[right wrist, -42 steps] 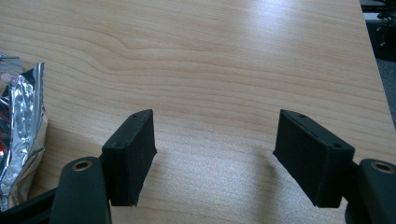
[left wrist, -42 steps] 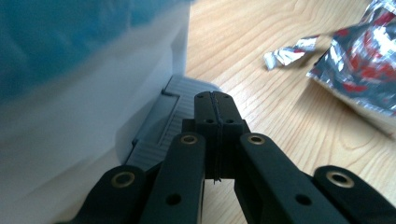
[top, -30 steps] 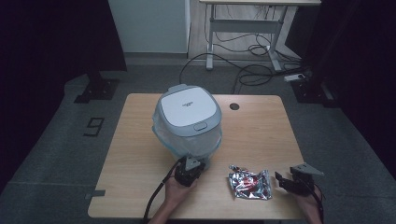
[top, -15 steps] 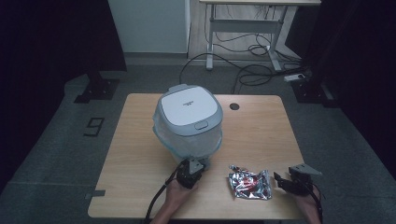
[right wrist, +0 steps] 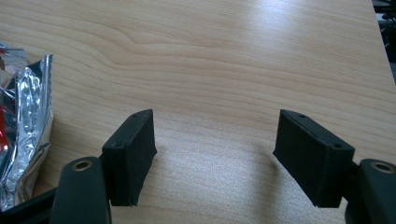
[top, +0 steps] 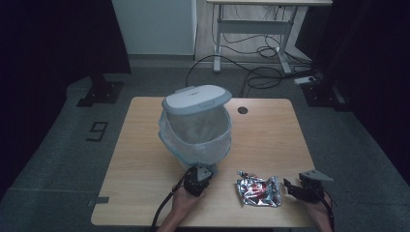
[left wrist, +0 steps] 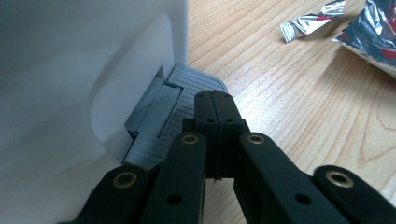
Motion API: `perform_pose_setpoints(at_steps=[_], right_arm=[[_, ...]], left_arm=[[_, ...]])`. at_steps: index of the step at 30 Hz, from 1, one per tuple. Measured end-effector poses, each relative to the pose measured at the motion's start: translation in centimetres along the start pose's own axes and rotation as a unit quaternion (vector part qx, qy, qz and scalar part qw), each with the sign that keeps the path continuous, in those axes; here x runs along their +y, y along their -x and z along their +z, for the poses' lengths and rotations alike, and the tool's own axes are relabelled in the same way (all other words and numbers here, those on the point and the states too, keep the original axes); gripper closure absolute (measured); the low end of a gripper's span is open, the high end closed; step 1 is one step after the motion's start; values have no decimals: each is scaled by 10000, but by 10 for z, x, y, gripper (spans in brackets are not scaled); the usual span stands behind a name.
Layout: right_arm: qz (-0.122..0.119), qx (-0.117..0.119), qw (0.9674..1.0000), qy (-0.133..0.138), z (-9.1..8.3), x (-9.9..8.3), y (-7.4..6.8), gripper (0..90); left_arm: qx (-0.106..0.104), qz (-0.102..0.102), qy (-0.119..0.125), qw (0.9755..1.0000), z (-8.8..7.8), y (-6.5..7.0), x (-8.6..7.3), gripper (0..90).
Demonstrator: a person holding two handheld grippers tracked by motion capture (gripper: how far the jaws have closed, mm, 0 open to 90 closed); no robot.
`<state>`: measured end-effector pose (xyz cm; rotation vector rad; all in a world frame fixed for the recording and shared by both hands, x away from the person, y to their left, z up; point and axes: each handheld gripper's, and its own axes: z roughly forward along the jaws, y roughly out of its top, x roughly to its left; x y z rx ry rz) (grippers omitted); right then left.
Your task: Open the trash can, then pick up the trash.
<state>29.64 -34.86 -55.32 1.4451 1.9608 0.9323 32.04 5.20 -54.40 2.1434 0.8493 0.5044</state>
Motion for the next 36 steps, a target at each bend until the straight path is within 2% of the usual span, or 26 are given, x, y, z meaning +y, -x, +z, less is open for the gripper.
perform_pose_setpoints(at_steps=[22, 25, 27, 32, 36], right_arm=[[5, 18, 10000, -16, 0, 0, 0, 284], [26, 18, 10000, 7, -1, 1, 0, 284], [82, 6, 9999, 119, -4, 3, 0, 285], [170, 118, 9995, 231, -9, 7, -3, 286], [141, 247, 9992, 277, -12, 10, -9, 286]], left_arm=[[66, 12, 29, 10000, 0, 0, -1, 900], [78, 10, 27, 10000, 0, 0, -1, 900], [85, 13, 28, 10000, 0, 1, -1, 900], [95, 23, 27, 9999, 0, 1, -1, 900], [85, 20, 27, 10000, 0, 1, -1, 900]])
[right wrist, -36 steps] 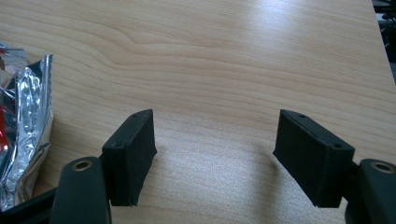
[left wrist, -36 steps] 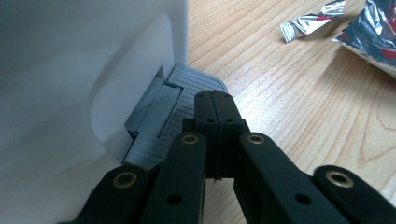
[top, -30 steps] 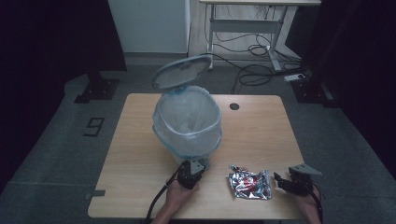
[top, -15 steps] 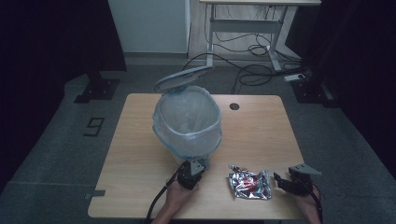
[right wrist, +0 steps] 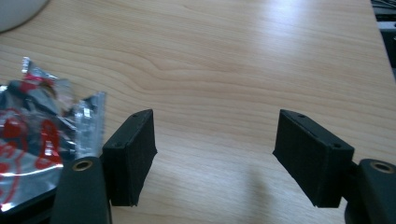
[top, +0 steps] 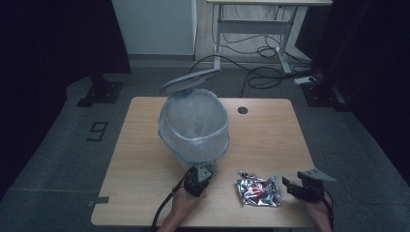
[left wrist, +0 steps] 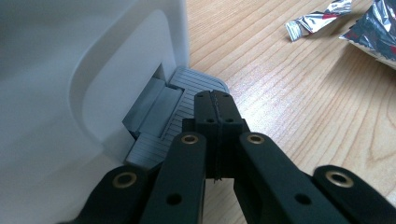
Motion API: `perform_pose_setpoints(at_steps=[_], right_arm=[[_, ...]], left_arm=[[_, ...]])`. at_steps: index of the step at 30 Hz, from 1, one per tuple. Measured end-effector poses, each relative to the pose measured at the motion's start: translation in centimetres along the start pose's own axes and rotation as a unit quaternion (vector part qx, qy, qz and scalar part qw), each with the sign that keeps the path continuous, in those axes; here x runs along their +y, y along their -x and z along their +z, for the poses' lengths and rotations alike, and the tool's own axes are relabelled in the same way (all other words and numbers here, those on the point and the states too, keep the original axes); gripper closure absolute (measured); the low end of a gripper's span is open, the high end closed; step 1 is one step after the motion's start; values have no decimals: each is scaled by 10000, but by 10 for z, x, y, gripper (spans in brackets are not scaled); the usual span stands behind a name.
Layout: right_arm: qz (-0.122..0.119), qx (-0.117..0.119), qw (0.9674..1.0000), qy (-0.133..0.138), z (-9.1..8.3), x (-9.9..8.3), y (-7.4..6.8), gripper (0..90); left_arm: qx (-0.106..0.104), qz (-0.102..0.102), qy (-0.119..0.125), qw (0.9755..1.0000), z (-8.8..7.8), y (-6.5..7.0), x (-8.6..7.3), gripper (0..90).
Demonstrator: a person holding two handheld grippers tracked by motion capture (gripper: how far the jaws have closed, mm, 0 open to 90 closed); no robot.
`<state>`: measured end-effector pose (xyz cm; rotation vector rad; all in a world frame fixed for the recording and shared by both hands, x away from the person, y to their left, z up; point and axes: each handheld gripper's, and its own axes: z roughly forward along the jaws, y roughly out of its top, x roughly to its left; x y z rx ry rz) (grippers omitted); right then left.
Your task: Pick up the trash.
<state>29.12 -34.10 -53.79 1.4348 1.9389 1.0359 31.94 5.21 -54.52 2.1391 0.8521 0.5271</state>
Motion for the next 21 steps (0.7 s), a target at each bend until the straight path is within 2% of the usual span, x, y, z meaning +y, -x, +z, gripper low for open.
perform_pose_setpoints(at_steps=[8, 14, 21], right_arm=[[-120, 195, 9997, 87, -4, 6, -13, 286], [-186, 365, 9992, 31, -2, 6, -20, 288], [-242, 411, 9988, 106, -5, 9, -27, 293]], left_arm=[[16, 26, -1, 10000, 0, 1, 0, 900], [16, 26, -2, 10000, 0, 1, 0, 900], [22, 30, -2, 10000, 0, 1, 0, 900]])
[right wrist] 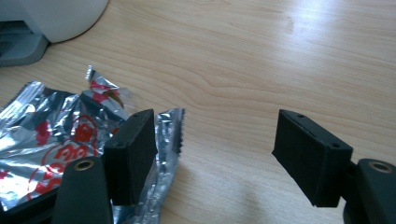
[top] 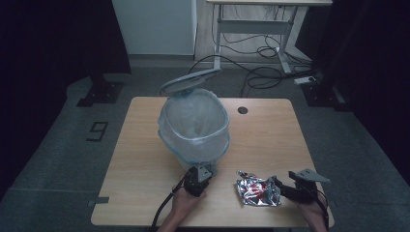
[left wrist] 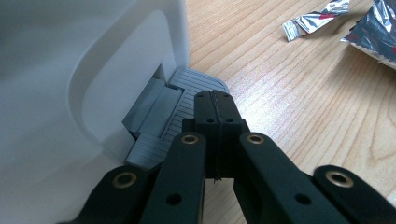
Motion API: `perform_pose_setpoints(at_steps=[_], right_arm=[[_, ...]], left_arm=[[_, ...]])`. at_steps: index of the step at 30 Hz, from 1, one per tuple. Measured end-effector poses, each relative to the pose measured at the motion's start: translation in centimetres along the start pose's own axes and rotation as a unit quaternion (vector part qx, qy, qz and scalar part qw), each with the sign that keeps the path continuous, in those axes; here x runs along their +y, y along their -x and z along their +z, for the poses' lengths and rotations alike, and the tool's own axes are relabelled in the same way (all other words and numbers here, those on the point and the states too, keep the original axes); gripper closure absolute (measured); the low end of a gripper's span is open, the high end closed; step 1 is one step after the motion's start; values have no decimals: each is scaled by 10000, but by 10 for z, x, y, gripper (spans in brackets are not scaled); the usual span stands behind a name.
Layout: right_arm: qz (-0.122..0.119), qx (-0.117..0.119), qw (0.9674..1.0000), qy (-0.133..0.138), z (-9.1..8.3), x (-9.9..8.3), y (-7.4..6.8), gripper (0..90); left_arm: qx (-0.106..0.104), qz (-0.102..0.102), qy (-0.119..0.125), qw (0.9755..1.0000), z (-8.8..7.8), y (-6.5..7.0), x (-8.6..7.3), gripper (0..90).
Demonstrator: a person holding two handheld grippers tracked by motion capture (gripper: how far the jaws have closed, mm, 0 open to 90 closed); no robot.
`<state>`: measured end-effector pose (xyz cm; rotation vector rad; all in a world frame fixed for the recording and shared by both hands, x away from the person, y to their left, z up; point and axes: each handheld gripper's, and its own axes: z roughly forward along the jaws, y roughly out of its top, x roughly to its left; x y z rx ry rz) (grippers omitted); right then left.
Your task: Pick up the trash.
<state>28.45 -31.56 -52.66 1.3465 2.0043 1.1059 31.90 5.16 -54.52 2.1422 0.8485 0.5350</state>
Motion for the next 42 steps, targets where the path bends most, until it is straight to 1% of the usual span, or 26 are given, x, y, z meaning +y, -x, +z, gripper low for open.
perform_pose_setpoints(at_steps=[8, 11, 12, 13, 14, 16, 17, 20, 21, 22, 24, 27, 30, 36, 41, 42], right_arm=[[-117, 87, 9997, -188, 9, -3, -9, 300], [-125, 101, 9996, -245, 13, -5, -10, 338], [-111, 151, 9995, -251, 14, -6, -10, 392], [-111, 151, 9995, -251, 14, -6, -10, 392], [-105, 168, 9995, -254, 14, -6, -10, 424], [-106, 246, 9993, -270, 14, -6, -11, 515], [-106, 246, 9993, -270, 14, -6, -11, 515], [-124, 351, 9989, -297, 14, -6, -13, 606], [-130, 419, 9985, -339, 16, -6, -14, 677], [-130, 419, 9985, -339, 16, -6, -14, 677], [-153, 436, 9982, -388, 16, -6, -14, 771], [-80, 493, 9982, -344, 14, -5, -12, 860], [-35, 522, 9983, -239, 11, -3, -9, 883], [106, 522, 9986, 21, 2, 1, -5, 889], [232, 530, 9980, 259, -8, 7, 0, 893], [232, 530, 9980, 259, -8, 7, 0, 893]], left_arm=[[23, 12, 10, 10000, 0, 1, 0, 900], [30, 20, 10, 10000, 0, 1, 0, 900], [32, 22, 11, 10000, 0, 1, 0, 900], [34, 24, 11, 10000, 0, 1, 0, 900], [35, 27, 10, 10000, 0, 1, 0, 900], [39, 41, 7, 10000, 0, 1, 0, 900], [39, 41, 7, 10000, 0, 1, 0, 900], [45, 67, -1, 10000, 0, 1, 0, 900], [45, 71, 1, 10000, 0, 1, 0, 900], [47, 75, -1, 10000, 0, 1, 0, 900], [44, 73, 0, 10000, 0, 1, 0, 900], [46, 82, -5, 10000, 0, 1, 0, 900], [46, 77, 1, 10000, 0, 1, 0, 900], [40, 76, -2, 10000, 0, 1, 0, 900], [39, 76, 0, 10000, 0, 2, 0, 900], [39, 76, 6, 10000, 0, 2, 0, 900]])
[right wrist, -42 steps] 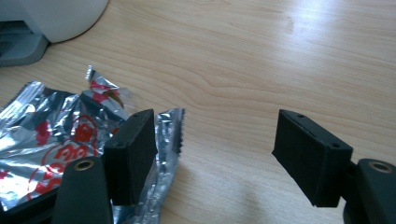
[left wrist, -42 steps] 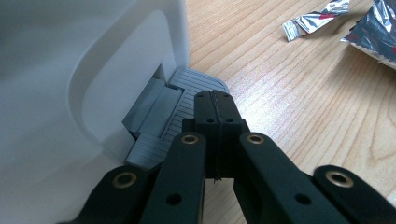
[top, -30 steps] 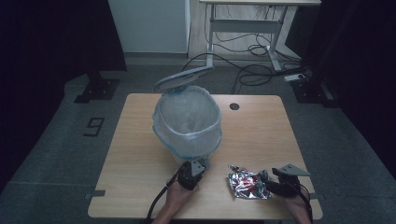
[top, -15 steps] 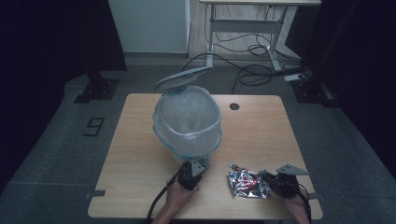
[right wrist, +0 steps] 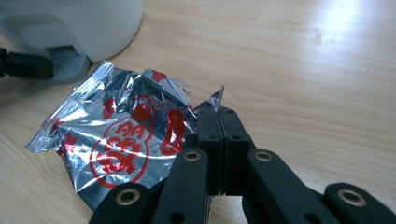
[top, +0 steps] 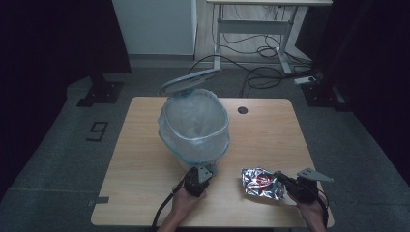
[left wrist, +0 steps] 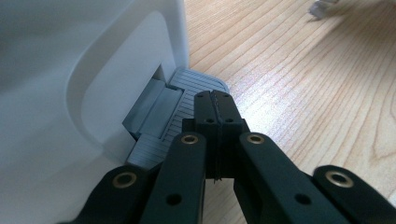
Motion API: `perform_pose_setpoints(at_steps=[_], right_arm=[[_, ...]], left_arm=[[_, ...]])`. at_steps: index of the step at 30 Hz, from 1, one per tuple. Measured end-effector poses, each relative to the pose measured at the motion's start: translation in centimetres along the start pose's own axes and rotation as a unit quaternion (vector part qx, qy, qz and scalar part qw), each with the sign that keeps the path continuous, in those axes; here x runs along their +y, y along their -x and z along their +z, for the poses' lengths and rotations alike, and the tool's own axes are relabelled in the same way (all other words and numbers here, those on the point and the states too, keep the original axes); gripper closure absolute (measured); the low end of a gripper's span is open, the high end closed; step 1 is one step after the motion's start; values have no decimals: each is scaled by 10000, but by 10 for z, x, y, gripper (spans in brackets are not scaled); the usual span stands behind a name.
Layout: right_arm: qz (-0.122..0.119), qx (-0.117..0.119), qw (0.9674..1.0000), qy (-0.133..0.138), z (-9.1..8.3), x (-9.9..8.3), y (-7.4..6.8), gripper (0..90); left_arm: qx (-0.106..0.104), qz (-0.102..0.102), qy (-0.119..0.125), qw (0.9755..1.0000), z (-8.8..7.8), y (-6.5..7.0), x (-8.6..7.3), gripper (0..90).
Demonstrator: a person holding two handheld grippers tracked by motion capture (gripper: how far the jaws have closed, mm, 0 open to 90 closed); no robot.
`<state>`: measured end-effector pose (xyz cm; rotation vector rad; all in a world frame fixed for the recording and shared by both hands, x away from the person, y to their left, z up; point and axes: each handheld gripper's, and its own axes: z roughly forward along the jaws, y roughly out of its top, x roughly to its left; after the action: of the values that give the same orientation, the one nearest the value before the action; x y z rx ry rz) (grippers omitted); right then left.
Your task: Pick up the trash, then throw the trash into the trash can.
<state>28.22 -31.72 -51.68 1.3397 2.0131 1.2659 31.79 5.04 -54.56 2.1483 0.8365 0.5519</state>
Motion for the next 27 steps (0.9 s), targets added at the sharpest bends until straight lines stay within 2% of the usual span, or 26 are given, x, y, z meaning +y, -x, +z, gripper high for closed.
perform_pose_setpoints(at_steps=[23, 27], right_arm=[[-16, 159, 9988, 468, -23, 18, -3, 894], [-117, 158, 9984, 533, -27, 22, -5, 894]], left_arm=[[14, 15, 0, 10000, 0, 0, 0, 900], [14, 20, -1, 10000, 0, 0, 0, 900]])
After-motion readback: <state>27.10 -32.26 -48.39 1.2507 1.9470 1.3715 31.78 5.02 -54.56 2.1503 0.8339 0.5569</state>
